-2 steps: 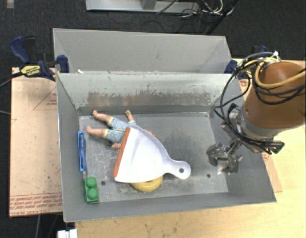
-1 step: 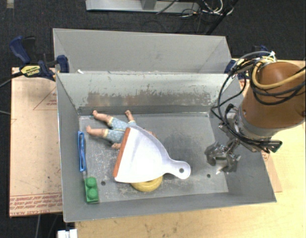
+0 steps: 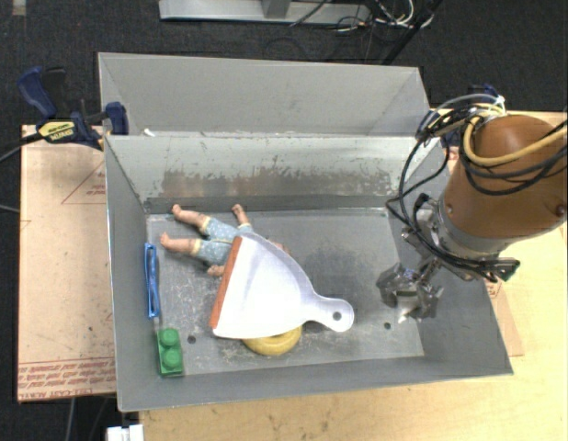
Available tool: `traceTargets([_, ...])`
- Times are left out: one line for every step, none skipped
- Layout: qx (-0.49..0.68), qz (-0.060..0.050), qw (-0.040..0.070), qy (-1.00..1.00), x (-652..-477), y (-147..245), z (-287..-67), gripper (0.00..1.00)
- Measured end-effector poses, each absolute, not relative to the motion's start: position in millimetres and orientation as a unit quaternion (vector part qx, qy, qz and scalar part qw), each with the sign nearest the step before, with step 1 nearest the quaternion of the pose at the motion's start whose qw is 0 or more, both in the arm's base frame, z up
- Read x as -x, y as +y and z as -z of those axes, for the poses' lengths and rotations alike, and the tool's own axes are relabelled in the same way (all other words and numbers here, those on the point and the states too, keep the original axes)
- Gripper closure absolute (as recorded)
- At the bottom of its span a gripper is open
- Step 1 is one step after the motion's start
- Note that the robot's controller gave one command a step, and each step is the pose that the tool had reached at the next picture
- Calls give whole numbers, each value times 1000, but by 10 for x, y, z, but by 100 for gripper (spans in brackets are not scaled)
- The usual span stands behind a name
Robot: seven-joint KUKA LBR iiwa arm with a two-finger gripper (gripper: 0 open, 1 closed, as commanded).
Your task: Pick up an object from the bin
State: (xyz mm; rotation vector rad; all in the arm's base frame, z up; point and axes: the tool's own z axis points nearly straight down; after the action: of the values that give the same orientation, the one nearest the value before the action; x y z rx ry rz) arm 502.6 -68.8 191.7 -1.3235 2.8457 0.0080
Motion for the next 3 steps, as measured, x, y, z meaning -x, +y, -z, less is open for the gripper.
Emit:
traceTargets([433, -2, 2, 901, -5092, -669, -1992, 100])
traceTargets([436, -2, 3, 900, -5090, -703, -1967, 100])
traceTargets([496, -2, 3, 868, -5161, -525, -1966, 100])
